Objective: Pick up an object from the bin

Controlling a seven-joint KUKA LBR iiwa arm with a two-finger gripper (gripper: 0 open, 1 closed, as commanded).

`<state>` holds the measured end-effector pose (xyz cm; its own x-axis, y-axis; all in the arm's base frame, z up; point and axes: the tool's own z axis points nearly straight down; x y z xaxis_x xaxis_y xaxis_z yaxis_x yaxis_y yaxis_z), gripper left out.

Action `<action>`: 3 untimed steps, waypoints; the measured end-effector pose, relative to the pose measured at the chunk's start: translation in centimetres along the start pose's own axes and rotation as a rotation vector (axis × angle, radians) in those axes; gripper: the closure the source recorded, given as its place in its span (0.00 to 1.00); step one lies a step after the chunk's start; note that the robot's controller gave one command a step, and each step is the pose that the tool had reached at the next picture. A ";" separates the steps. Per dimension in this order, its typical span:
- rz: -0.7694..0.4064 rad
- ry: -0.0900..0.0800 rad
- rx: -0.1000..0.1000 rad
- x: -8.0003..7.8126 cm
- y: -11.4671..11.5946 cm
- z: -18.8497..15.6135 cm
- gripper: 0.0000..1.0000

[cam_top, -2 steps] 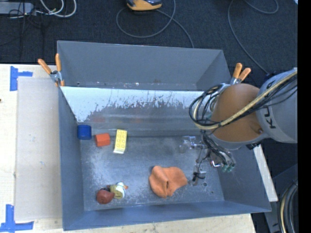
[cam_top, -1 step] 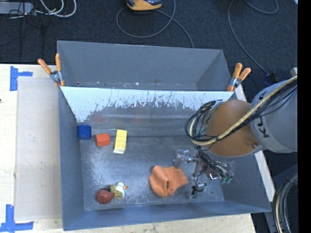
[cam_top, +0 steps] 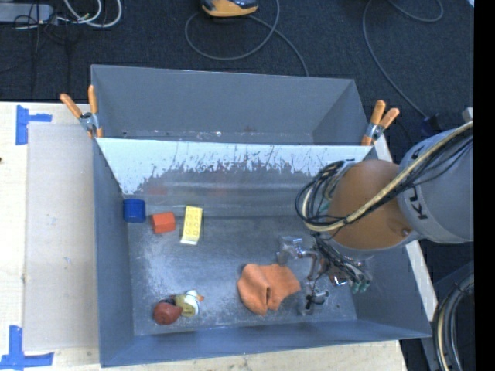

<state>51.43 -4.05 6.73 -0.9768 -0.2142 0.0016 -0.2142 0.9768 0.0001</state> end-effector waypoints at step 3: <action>0.007 0.003 -0.001 0.4 5.6 -0.2 1.00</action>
Offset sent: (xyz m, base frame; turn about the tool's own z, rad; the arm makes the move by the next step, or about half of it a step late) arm -0.0151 0.0524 0.0027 0.0092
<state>49.89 1.31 6.95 -0.9783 -0.2072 0.0042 -0.2072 0.9783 0.0015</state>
